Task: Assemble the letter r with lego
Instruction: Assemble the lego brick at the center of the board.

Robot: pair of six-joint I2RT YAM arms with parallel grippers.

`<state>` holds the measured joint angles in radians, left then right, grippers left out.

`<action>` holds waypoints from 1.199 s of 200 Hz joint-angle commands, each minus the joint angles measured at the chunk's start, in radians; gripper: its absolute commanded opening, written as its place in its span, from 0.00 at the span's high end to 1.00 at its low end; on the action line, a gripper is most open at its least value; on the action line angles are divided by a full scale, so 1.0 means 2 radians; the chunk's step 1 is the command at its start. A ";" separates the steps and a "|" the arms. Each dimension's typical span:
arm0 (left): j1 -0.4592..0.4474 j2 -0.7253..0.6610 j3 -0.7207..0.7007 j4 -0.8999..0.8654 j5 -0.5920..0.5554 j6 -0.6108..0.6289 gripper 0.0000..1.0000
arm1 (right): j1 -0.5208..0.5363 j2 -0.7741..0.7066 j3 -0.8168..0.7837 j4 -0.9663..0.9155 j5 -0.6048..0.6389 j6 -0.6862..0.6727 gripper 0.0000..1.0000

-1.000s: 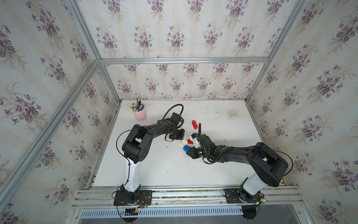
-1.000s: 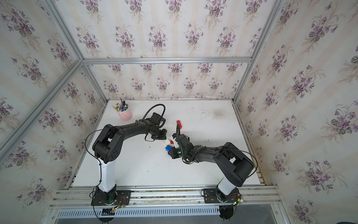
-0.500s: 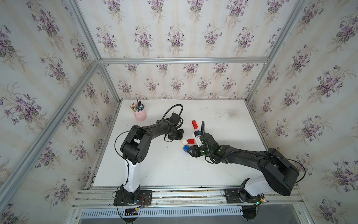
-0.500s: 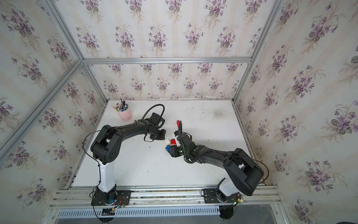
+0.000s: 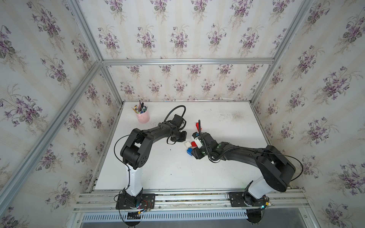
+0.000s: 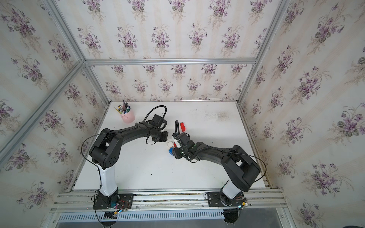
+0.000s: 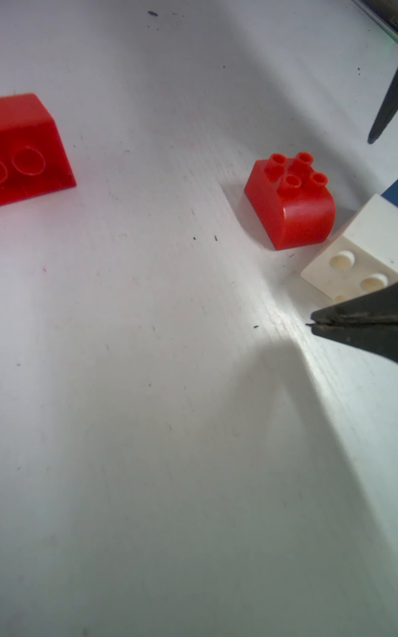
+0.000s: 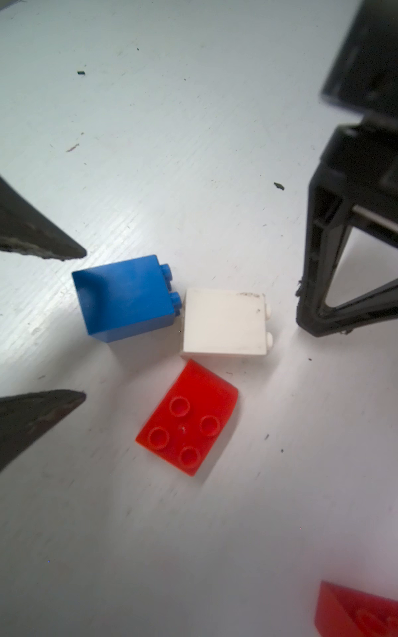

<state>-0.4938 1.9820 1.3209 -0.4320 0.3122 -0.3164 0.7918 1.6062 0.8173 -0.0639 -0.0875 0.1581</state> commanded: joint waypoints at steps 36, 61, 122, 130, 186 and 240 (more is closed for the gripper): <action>0.001 0.002 0.003 0.003 -0.004 -0.004 0.97 | 0.006 0.044 0.023 -0.007 -0.005 -0.047 0.42; 0.001 0.004 0.004 0.002 -0.003 -0.003 0.97 | 0.006 0.049 0.031 -0.004 -0.007 -0.056 0.44; 0.000 0.008 0.003 0.002 0.000 -0.004 0.97 | 0.006 0.067 0.044 -0.013 0.006 -0.084 0.45; 0.000 0.010 0.003 0.001 0.001 -0.004 0.97 | 0.006 0.069 0.047 -0.014 0.005 -0.089 0.45; 0.000 0.012 0.002 0.004 0.002 -0.007 0.97 | 0.006 0.072 0.050 -0.015 -0.007 -0.092 0.60; 0.000 0.005 0.006 -0.003 0.001 -0.001 0.97 | 0.006 0.052 0.029 -0.005 -0.011 -0.072 0.72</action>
<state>-0.4942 2.0029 1.3231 -0.4290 0.3145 -0.3264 0.8036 1.7317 0.8925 -0.0650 -0.0959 -0.0017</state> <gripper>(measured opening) 0.050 0.311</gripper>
